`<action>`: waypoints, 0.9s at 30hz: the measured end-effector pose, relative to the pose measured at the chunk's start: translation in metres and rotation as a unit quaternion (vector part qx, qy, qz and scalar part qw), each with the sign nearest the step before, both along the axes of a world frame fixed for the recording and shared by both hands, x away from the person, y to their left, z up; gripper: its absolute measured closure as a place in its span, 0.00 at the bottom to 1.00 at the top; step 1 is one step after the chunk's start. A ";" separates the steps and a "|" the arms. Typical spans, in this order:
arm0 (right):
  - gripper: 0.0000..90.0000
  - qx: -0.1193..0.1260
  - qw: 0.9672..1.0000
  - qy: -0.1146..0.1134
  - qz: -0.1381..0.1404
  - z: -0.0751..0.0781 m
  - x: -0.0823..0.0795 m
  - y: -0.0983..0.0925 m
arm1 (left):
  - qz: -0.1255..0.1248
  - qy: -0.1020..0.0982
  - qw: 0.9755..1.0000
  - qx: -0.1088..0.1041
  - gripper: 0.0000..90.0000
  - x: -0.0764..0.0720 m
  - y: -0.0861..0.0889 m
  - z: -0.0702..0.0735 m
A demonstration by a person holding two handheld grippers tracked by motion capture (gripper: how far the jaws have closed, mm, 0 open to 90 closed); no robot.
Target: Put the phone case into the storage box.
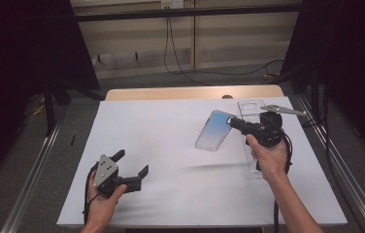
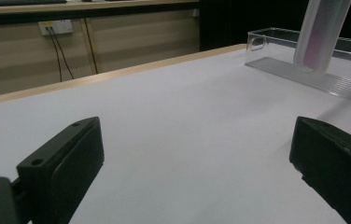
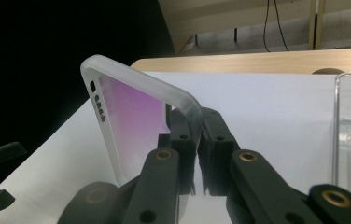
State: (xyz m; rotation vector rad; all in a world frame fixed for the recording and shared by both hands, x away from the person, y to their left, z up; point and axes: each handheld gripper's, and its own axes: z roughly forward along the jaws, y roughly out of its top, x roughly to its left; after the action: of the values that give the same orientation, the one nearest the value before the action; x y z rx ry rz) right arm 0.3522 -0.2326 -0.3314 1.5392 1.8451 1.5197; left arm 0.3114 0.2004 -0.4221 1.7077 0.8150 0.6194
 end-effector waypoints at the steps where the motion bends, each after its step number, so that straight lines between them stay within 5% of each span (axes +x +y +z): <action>1: 0.95 0.000 1.000 -0.002 -0.001 0.000 0.000 -0.001 | 0.001 0.002 1.000 0.002 0.03 0.000 0.001 0.000; 27: 0.95 -0.029 0.998 -0.038 -0.030 0.017 0.006 -0.022 | 0.052 0.016 0.998 -0.007 0.02 -0.012 0.035 -0.009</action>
State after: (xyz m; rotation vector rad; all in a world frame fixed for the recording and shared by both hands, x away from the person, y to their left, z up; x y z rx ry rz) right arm 0.3582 -0.2544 -0.3146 1.4753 1.7693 1.4659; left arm 0.2993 0.2354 -0.4310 1.6747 0.9343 0.6571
